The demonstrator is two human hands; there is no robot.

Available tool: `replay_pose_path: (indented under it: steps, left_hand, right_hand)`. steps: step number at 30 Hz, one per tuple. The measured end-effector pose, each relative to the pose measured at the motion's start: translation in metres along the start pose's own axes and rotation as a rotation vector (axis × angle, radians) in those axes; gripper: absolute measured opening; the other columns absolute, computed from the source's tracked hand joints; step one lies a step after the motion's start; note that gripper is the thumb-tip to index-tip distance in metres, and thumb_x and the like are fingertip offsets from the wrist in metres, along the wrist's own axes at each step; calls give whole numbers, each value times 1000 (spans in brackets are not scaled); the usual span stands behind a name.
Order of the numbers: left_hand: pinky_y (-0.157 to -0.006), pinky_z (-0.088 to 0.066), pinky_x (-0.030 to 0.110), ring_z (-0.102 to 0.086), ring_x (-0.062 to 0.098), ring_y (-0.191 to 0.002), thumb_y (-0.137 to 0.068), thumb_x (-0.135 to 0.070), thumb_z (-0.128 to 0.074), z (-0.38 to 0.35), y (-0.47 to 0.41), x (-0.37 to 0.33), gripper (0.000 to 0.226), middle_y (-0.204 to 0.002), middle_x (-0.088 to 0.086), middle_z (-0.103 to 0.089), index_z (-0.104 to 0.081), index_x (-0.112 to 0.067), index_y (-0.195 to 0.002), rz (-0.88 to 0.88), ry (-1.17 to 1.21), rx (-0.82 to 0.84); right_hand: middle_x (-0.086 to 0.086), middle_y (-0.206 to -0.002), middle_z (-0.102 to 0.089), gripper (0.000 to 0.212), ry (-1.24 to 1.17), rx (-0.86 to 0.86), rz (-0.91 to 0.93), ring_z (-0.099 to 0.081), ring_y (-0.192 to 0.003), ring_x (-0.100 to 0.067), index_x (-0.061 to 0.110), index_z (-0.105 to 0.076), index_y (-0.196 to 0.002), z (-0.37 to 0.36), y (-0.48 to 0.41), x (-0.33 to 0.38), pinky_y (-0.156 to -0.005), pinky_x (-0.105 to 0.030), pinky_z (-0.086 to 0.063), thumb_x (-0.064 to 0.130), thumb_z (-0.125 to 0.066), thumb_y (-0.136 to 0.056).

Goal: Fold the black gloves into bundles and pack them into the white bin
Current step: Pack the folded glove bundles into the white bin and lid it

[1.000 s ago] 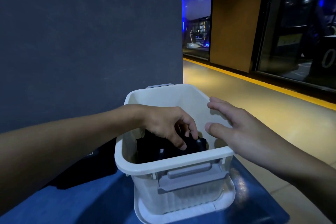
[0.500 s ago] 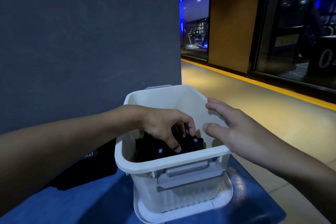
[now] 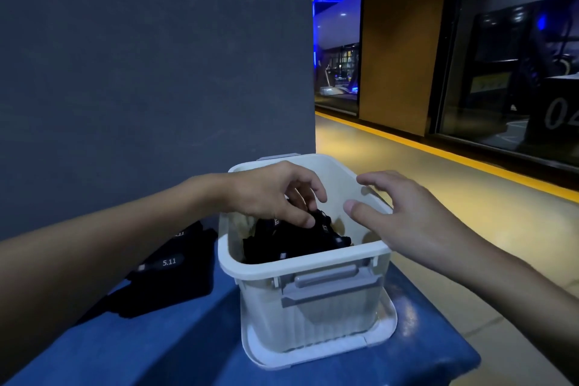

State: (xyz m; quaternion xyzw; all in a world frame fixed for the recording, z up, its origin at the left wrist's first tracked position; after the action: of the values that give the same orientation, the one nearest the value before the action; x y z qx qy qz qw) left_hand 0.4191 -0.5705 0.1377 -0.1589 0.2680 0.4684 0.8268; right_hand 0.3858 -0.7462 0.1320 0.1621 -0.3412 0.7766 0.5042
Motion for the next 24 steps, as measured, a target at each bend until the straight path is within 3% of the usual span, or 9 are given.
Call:
replay_pose_path:
  steps: [3, 5, 8, 10, 15, 20, 24]
  left_hand:
    - [-75, -51, 18, -69, 21, -97, -87, -6, -74, 14, 25, -10, 21, -101, 9, -72, -68, -11, -107, -28, 37, -181]
    - [-75, -50, 15, -69, 21, -97, -89, -4, -72, 22, 47, -15, 15, -100, 11, -73, -69, -8, -103, -56, 77, -299]
    - [-81, -54, 25, -70, 15, -96, -90, -7, -71, 34, 86, -14, 10, -98, 5, -75, -72, -15, -97, -73, 79, -467]
    - [-84, -54, 25, -70, 14, -92, -91, -8, -70, 39, 115, -8, 8, -96, 2, -75, -72, -15, -95, -42, 78, -564]
    - [-70, -50, 20, -63, 3, -72, -90, -14, -69, 38, 196, 37, 12, -81, -4, -71, -70, -24, -85, 153, -5, -799]
    - [-65, -53, 34, -65, 11, -66, -88, -14, -66, 14, 252, 100, 18, -70, -7, -68, -65, -28, -77, 356, -70, -866]
    - [-68, -54, 32, -65, 8, -71, -87, -15, -64, -1, 264, 124, 15, -79, -9, -67, -64, -29, -81, 447, -156, -848]
  right_hand:
    - [12, -133, -49, 47, 129, -82, 79, -42, -123, -9, 28, -51, -134, 11, 5, 21, -106, -38, -36, 47, -56, -91]
    - [13, -130, -51, 42, 123, -115, 125, -43, -124, -9, 29, -54, -130, 14, 8, 39, -106, -40, -36, 46, -55, -92]
    - [13, -128, -54, 36, 90, -103, 221, -46, -123, -9, 28, -58, -126, 6, 14, 71, -106, -37, -38, 42, -55, -93]
    - [12, -126, -56, 35, 62, -73, 283, -47, -122, -9, 27, -59, -125, -6, 18, 95, -105, -34, -37, 40, -56, -93]
    - [6, -121, -60, 30, -30, 12, 414, -52, -117, -9, 21, -63, -120, -50, 30, 154, -97, -22, -37, 30, -57, -92]
    - [8, -112, -60, 25, -151, 166, 543, -54, -104, -4, 21, -64, -115, -115, 51, 198, -91, -18, -40, 25, -58, -91]
    - [5, -105, -58, 21, -132, 275, 495, -54, -98, -8, 19, -65, -109, -181, 46, 186, -85, -22, -42, 22, -58, -90]
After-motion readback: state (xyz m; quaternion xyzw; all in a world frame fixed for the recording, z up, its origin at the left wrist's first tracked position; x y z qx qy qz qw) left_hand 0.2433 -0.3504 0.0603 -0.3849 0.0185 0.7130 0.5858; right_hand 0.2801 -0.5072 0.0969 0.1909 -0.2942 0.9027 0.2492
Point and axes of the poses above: each hand's wrist, its own y-axis away from the middle knuckle, its own z-axis out of the back of the hand, x = y × z, the point moved 6 cm from there along -y, towards the middle knuckle
